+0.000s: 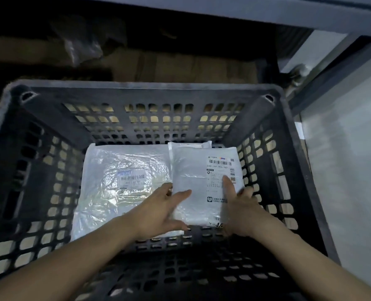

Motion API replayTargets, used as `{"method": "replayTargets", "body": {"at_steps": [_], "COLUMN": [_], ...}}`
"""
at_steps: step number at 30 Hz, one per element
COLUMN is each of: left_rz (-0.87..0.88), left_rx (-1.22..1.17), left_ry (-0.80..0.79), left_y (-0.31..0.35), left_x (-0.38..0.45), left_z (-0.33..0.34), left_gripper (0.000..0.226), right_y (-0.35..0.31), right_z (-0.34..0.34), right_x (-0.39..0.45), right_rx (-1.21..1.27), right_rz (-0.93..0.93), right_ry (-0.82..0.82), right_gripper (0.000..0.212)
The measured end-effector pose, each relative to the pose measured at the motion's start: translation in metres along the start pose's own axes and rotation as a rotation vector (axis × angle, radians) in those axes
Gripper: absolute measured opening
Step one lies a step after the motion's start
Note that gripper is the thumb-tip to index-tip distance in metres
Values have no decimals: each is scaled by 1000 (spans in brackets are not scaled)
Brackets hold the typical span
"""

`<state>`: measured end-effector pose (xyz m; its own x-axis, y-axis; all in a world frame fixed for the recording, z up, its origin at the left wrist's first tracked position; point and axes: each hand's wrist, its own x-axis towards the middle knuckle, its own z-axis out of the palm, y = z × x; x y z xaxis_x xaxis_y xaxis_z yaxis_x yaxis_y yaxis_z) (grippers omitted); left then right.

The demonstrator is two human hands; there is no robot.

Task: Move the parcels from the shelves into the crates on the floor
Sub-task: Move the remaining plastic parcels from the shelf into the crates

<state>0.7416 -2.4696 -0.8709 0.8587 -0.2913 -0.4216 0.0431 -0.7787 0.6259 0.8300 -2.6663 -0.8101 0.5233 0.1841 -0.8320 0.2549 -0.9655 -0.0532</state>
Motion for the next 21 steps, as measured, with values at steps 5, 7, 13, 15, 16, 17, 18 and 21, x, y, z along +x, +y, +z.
{"method": "replayTargets", "body": {"at_steps": [5, 7, 13, 15, 16, 17, 18, 21], "left_rz": [42, 37, -2, -29, -47, -65, -80, -120], "left_rx": [-78, -85, -65, -30, -28, -45, -78, -162], "left_ry": [29, -28, -108, -127, -134, -137, -131, -75], "left_y": [-16, -16, -18, -18, -18, -19, -20, -22], "left_x": [-10, -13, -19, -18, -17, -16, -15, -17], "left_z": [3, 0, 4, 8, 10, 12, 13, 14], "left_gripper": [81, 68, 71, 85, 93, 101, 107, 115], "right_y": [2, 5, 3, 0, -3, -5, -6, -3], "right_z": [7, 6, 0, 2, 2, 2, 2, 5], "right_x": [0, -5, -5, 1, 3, 5, 6, 13], "right_rx": [-101, -129, -176, -199, -201, -197, -183, -48], "right_rz": [-103, -132, -186, -187, -180, -171, -157, -112], "right_ry": [-204, -266, -326, -317, -299, -271, -241, -144], "right_gripper": [122, 115, 105, 96, 92, 92, 96, 112]}}
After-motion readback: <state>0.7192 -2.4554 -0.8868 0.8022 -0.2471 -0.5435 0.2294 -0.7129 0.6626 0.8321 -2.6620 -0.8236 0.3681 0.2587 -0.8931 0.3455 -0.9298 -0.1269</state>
